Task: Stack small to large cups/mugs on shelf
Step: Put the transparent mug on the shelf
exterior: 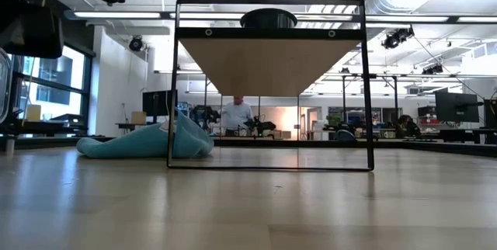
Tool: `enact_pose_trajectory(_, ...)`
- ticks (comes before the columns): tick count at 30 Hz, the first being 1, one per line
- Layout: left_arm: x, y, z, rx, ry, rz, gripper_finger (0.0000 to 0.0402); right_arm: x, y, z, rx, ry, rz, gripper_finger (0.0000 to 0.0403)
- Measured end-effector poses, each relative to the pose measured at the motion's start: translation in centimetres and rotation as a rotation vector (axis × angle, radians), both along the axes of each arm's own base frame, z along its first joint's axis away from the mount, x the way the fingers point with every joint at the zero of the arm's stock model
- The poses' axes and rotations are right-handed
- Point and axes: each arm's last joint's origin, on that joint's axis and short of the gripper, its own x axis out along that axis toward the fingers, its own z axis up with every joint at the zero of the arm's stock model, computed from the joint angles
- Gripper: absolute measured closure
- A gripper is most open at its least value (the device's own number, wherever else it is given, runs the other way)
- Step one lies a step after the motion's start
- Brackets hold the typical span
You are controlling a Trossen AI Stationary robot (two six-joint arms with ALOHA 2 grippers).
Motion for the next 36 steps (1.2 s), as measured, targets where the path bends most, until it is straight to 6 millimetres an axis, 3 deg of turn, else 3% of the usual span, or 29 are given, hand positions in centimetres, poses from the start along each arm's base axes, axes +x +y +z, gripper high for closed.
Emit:
enact_pose_trajectory(9, 0.1, -0.2, -1.1, 0.006, 0.042, -0.047, 0.0206, 0.0, 0.0, 0.0, -0.003, 0.001, 0.001, 0.0231)
enact_pose_trajectory(36, -0.5, 0.2, -1.3, 0.136, -0.004, -0.31, 0.0206, 0.0, 0.0, 0.0, 0.015, 0.002, -0.003, 0.0231)
